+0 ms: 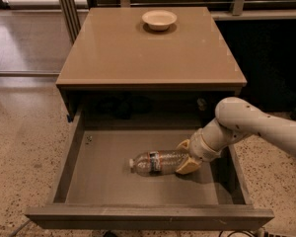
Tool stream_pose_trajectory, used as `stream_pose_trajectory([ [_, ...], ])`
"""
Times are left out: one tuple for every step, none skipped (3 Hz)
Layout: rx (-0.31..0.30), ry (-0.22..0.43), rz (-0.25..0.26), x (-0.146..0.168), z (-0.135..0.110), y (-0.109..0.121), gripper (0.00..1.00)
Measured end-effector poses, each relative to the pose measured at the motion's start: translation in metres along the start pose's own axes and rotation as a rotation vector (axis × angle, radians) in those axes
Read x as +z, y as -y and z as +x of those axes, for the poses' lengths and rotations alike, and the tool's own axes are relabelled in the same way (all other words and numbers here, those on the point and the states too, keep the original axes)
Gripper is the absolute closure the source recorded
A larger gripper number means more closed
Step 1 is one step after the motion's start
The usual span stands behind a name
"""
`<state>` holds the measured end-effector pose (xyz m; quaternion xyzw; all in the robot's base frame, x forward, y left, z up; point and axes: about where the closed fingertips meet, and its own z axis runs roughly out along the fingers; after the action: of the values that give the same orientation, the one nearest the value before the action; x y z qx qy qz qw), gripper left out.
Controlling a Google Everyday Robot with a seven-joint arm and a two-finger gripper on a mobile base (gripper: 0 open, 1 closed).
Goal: Pick water bottle from top drawer and place on counter
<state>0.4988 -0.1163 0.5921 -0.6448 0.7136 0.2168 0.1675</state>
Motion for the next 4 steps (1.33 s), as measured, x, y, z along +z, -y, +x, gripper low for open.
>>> stream_pose_trajectory([
  [-0.032, 0.011, -0.004, -0.023, -0.015, 0.005, 1.00],
  [-0.150, 0.071, 0.004, -0.111, -0.075, 0.028, 1.00],
  [-0.217, 0.099, 0.034, -0.165, -0.111, 0.048, 1.00],
  [-0.216, 0.099, 0.033, -0.164, -0.111, 0.048, 1.00],
])
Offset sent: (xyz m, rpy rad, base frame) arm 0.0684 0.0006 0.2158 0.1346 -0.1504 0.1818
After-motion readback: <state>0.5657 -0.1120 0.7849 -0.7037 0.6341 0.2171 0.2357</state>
